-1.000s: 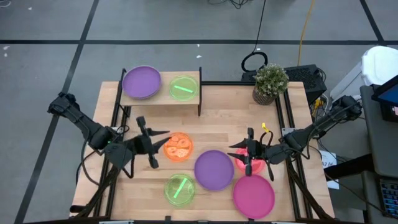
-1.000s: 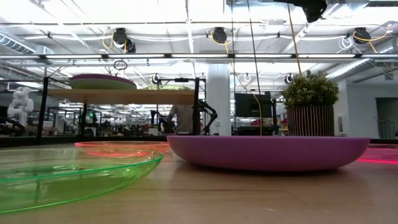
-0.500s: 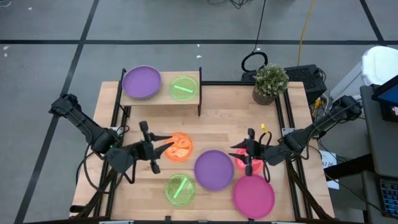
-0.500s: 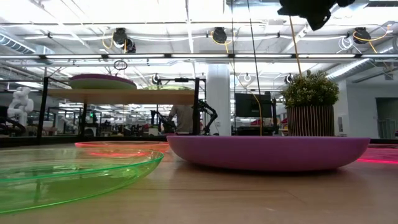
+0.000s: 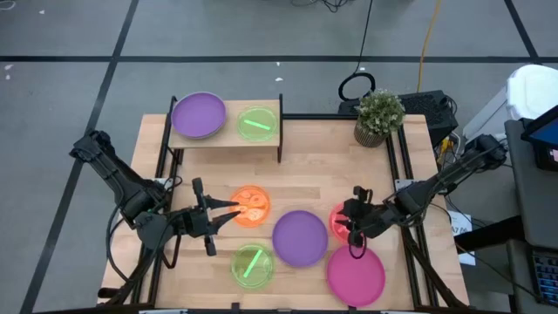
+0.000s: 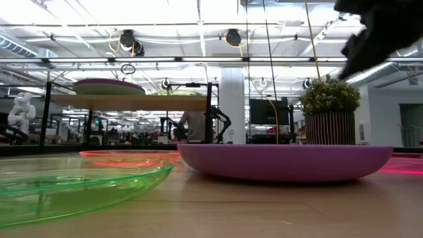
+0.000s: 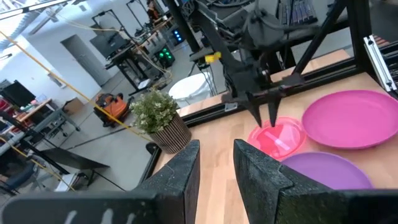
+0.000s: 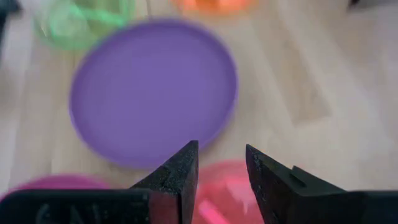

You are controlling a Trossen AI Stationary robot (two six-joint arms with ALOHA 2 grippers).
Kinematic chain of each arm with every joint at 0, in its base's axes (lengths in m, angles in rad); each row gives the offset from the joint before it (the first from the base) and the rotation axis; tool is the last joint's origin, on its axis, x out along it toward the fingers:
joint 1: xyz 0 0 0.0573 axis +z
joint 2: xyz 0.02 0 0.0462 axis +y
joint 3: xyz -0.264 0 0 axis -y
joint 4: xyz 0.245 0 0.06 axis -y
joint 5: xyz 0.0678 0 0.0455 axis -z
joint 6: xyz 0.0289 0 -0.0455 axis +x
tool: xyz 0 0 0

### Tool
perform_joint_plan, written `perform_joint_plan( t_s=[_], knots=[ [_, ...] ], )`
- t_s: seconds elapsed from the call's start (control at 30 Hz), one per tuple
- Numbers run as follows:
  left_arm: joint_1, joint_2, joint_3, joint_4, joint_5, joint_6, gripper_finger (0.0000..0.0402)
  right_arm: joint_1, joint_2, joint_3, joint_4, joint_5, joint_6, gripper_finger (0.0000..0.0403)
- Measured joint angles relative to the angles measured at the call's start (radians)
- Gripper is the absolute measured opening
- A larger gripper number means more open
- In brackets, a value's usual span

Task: Place and stack plates onto a shelf
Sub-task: Stack the transparent pink plate on top of the transparent green plate on the shelf

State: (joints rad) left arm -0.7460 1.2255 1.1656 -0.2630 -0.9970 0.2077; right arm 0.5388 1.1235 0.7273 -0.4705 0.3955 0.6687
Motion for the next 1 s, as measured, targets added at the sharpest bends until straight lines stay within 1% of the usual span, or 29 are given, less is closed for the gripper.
perform_joint_plan(
  t_s=[0.07,0.17,0.3,0.47,0.6,0.67,0.8,0.9,1.0],
  knots=[
    [0.000,0.000,0.000,0.000,0.000,-0.002,0.0104,0.000,0.030,0.000,-0.009,-0.036,0.024,0.0118],
    [0.000,0.000,0.000,0.000,0.000,-0.012,0.0104,0.001,0.079,0.000,-0.014,-0.063,0.027,0.0118],
    [0.000,0.000,0.000,-0.002,0.010,-0.044,0.0104,0.000,0.117,0.000,-0.013,-0.121,0.047,0.0118],
    [0.001,0.000,0.000,-0.027,0.048,-0.068,0.0104,0.020,0.119,0.000,-0.048,-0.194,0.126,0.0118],
    [0.001,0.000,0.000,-0.060,0.054,-0.098,0.0104,0.085,0.107,0.000,-0.091,-0.288,0.172,0.0118],
    [0.001,0.000,0.000,-0.059,0.054,-0.098,0.0104,0.116,0.094,0.000,-0.139,-0.313,0.170,0.0118],
    [0.006,0.000,0.000,-0.059,0.055,-0.121,0.0104,0.176,0.061,0.000,-0.267,-0.346,0.121,0.0118],
    [0.006,0.000,0.000,-0.058,0.056,-0.141,0.0104,0.203,0.037,0.000,-0.344,-0.346,0.007,0.0118],
    [0.006,0.000,0.000,-0.056,0.057,-0.149,0.0104,0.210,0.029,0.000,-0.374,-0.323,-0.108,0.0118]
  ],
)
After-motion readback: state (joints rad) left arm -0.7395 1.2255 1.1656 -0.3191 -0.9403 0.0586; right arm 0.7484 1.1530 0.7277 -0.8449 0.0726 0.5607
